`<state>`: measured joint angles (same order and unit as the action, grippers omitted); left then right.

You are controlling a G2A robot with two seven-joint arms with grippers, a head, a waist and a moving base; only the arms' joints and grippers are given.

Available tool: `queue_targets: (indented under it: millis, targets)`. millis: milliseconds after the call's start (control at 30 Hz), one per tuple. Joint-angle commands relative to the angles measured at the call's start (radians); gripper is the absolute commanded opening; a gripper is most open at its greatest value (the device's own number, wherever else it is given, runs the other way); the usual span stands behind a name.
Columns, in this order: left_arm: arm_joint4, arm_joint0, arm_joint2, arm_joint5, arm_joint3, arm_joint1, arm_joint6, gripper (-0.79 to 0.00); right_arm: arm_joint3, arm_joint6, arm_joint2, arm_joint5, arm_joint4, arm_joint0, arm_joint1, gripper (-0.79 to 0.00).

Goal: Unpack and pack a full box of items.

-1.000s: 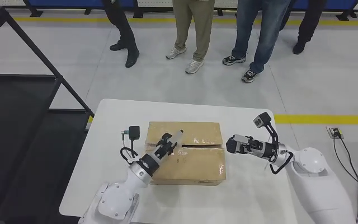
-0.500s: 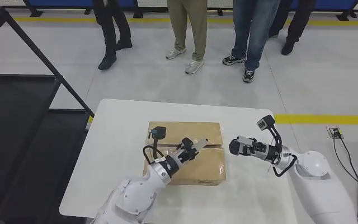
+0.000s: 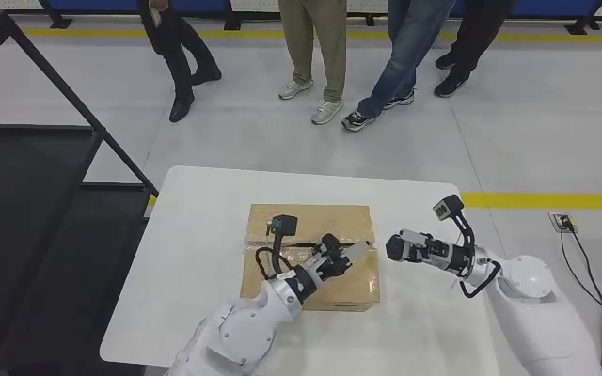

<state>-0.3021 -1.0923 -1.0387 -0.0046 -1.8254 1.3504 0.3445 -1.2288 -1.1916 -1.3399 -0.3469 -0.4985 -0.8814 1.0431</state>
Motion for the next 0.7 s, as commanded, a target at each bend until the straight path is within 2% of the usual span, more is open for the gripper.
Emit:
queue_targets:
  millis: [0,133,233,333,433,500,600,667]
  targets:
    - [0.017,-0.019,-0.041,-0.002,-0.043,-0.003,-0.03,0.0,0.004,-0.001,0.001,-0.001,-0.003,0.001,0.0,0.0]
    - [0.08,-0.068,-0.194,0.005,-0.114,-0.02,-0.024,0.0,0.014,-0.005,0.001,-0.004,-0.007,0.004,-0.001,0.0]
    - [0.141,-0.077,-0.313,0.022,-0.106,-0.036,0.08,0.0,0.022,-0.011,-0.004,-0.013,-0.016,0.004,-0.003,0.0]
    - [0.244,-0.051,-0.404,0.014,-0.052,-0.05,0.24,0.0,0.016,-0.03,-0.021,-0.081,-0.034,-0.009,-0.006,0.0]
    - [0.314,-0.002,-0.45,0.005,0.013,-0.061,0.371,0.0,0.009,-0.054,-0.041,-0.144,-0.062,-0.033,-0.009,0.0]
    - [0.334,0.032,-0.449,-0.001,0.054,-0.066,0.452,0.0,0.007,-0.057,-0.045,-0.152,-0.057,-0.039,-0.011,0.0]
    - [0.35,0.081,-0.441,-0.003,0.119,-0.07,0.501,0.0,0.007,-0.057,-0.045,-0.152,-0.057,-0.039,-0.011,0.0]
    - [0.339,0.113,-0.418,0.006,0.161,-0.07,0.495,0.0,0.007,-0.057,-0.045,-0.152,-0.057,-0.039,-0.011,0.0]
